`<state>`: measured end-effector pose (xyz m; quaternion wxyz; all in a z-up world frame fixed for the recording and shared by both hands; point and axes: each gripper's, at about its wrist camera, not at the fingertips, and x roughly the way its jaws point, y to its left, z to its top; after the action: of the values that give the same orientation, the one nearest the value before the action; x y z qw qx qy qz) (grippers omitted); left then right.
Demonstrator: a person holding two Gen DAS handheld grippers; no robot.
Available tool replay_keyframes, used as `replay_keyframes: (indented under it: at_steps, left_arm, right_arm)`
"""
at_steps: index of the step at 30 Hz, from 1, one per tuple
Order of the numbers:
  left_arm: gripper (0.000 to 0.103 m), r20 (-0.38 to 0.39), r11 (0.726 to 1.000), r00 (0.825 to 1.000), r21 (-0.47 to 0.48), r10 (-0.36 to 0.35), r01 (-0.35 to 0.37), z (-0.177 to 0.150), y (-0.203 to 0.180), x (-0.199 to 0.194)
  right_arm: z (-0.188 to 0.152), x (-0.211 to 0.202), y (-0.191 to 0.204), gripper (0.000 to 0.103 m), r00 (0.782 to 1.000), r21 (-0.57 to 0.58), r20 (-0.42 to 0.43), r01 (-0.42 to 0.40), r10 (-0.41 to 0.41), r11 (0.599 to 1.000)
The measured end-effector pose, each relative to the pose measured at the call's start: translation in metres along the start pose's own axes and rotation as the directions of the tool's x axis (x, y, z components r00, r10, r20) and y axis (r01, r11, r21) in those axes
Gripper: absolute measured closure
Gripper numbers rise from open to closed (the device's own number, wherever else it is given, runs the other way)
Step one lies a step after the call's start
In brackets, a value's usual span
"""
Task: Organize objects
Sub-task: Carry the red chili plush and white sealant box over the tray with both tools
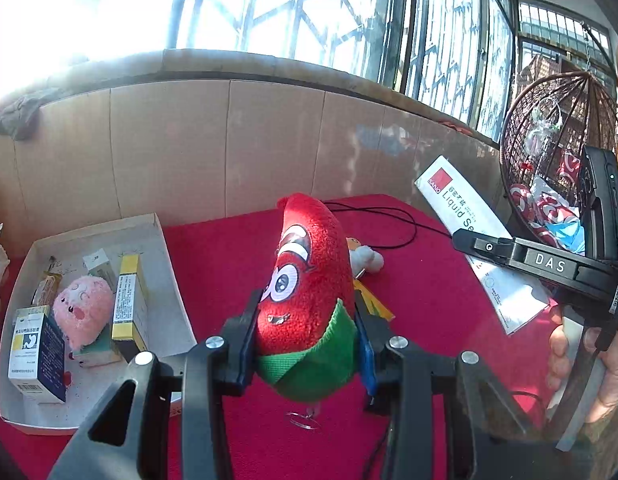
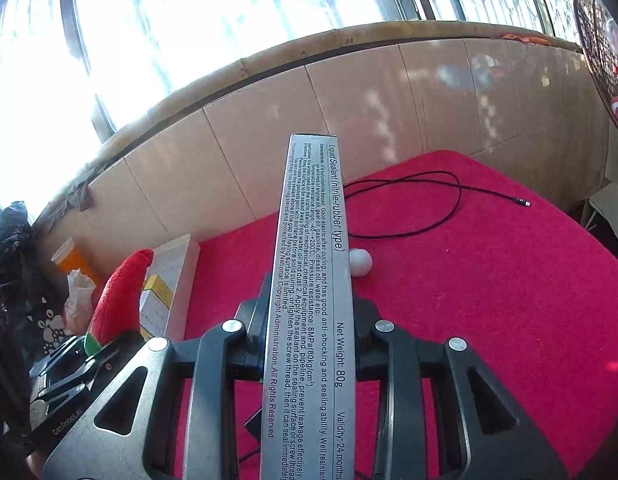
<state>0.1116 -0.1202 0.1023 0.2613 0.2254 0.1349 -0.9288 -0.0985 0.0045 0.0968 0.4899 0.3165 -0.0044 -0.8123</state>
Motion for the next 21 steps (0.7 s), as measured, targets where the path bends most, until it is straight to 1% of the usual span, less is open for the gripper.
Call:
replay_keyframes:
  at_steps: [13, 21]
  left_arm:
    - [0.063, 0.061, 0.997, 0.998, -0.073, 0.024, -0.019, 0.002, 0.025, -0.022]
    - [0.063, 0.082, 0.992, 0.996, -0.118, 0.044, -0.034, 0.0, 0.048, -0.034]
  right_arm:
    - [0.0, 0.0, 0.035, 0.075, 0.999, -0.066, -0.024, -0.035, 0.033, 0.997]
    - [0.001, 0.006, 0.07, 0.075, 0.997, -0.128, -0.041, -0.071, 0.066, 0.989]
